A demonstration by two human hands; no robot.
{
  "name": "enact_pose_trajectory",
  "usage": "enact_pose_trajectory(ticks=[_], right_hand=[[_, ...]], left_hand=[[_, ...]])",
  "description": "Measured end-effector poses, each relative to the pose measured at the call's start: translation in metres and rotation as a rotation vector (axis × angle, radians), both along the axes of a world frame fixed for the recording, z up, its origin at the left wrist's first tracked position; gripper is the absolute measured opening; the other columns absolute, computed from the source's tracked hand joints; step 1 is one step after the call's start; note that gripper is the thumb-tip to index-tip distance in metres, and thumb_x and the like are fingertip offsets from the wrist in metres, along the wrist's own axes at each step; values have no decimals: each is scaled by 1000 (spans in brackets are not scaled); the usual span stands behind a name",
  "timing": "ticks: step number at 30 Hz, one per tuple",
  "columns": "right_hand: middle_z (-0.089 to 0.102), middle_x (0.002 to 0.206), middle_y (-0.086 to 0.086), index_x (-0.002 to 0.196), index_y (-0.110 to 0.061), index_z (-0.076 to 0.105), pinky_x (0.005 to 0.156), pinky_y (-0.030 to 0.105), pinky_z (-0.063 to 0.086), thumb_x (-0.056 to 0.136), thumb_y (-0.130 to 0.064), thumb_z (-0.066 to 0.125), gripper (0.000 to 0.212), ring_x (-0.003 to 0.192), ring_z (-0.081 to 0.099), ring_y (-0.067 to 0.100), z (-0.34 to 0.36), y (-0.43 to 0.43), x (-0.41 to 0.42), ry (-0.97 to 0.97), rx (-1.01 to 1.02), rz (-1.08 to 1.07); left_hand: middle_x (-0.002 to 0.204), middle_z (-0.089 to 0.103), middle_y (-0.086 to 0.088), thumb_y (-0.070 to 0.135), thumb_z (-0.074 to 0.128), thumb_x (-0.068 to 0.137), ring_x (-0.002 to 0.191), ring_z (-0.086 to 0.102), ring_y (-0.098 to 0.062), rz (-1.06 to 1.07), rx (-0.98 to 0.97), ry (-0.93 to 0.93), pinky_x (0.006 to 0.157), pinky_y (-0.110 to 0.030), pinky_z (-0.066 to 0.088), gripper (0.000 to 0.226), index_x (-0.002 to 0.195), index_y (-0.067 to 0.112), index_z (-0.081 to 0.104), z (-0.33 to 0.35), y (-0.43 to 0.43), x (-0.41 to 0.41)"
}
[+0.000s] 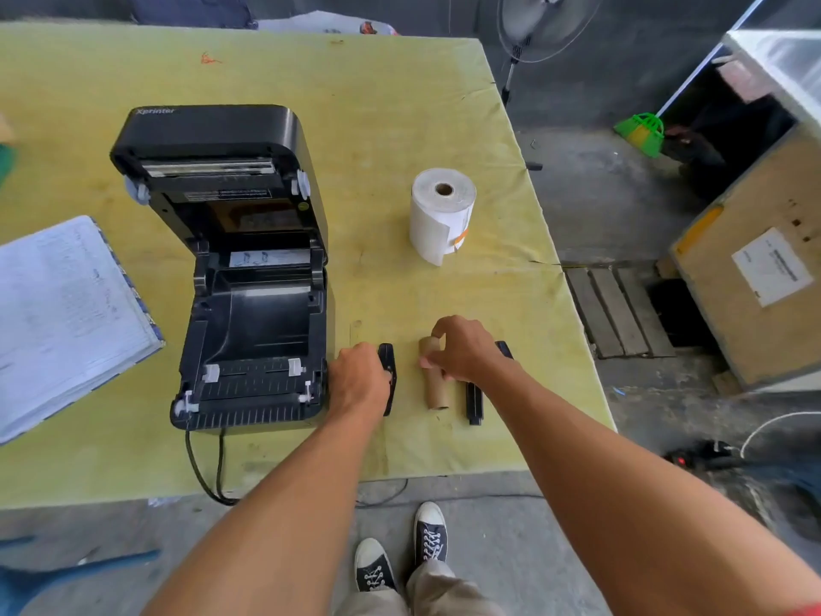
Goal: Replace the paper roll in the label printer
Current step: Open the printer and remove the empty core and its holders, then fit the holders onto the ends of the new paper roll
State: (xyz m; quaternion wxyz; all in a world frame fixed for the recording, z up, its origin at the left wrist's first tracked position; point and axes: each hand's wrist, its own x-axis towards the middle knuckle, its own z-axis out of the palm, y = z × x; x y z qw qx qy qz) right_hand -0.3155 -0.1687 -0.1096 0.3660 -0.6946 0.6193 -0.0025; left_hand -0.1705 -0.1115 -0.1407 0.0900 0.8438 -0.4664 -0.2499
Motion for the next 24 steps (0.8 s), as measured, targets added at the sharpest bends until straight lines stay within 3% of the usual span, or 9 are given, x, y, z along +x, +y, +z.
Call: enact_pose_trajectory(ticks=[2,4,6,10,15,17,19,21,24], right_hand=[[74,89,22,112,-1,64,78,40,55,88,-16,67,28,85,71,37,0,1,1,-2,4,-17],[74,89,22,112,0,64,78,40,55,86,-20,72,33,85,72,37,1,2,3,-2,27,-22],[74,92,22,116,1,61,75,37,53,85,-23,76,42,86,72,37,3,2,2,-1,42,-38],[67,83,13,123,-4,56,63,29,49,88,-32,75,48,74,73,29,15,-4,-2,-3,-6,-96],[73,77,15,124,-2,57,83,35,53,90,-32,71,48,78,74,29,33,-18,-5,13,-124,-122],[73,90,17,124,-3,56,85,38,54,89,-32,72,49,84,73,32,37,-25,-8,12,-124,-149],[71,107,19,127,-3,55,87,39,53,88,-34,73,52,95,69,35,39,-37,-10,22,-137,-168],[67,114,18,126,-3,54,86,40,52,88,-36,74,54,100,65,36,40,-52,-13,31,-158,-181],[63,120,17,125,-3,54,88,41,50,87,-37,74,55,108,60,34,34,-79,-19,41,-168,-197]], left_hand=[[73,59,-9,17,72,89,64,65,-26,-35,33,27,57,-36,59,37,62,11,47,-2,-2,2],[82,65,-14,15,72,89,69,69,-30,-49,75,59,63,-41,62,23,74,4,59,0,-5,4],[89,68,-15,14,70,90,70,70,-31,-54,77,79,64,-42,62,16,82,1,63,3,-6,4],[82,68,-6,6,49,97,60,69,-29,20,-11,145,57,-38,61,28,70,8,56,14,-23,8],[63,48,-5,4,54,94,58,55,-22,-293,-158,-189,53,-31,50,13,85,4,64,50,-59,16],[60,42,-4,5,52,93,51,42,-18,-396,-211,-285,52,-33,40,14,84,7,62,65,-72,17],[67,50,-7,3,52,92,52,42,-19,-475,-268,-334,53,-34,38,11,85,9,57,79,-88,16],[81,54,-9,4,58,92,66,54,-27,-545,-326,-355,56,-36,41,6,97,7,56,86,-106,13],[106,55,-15,6,67,87,93,59,-32,-605,-333,-407,66,-40,50,37,118,7,49,88,-135,4]])
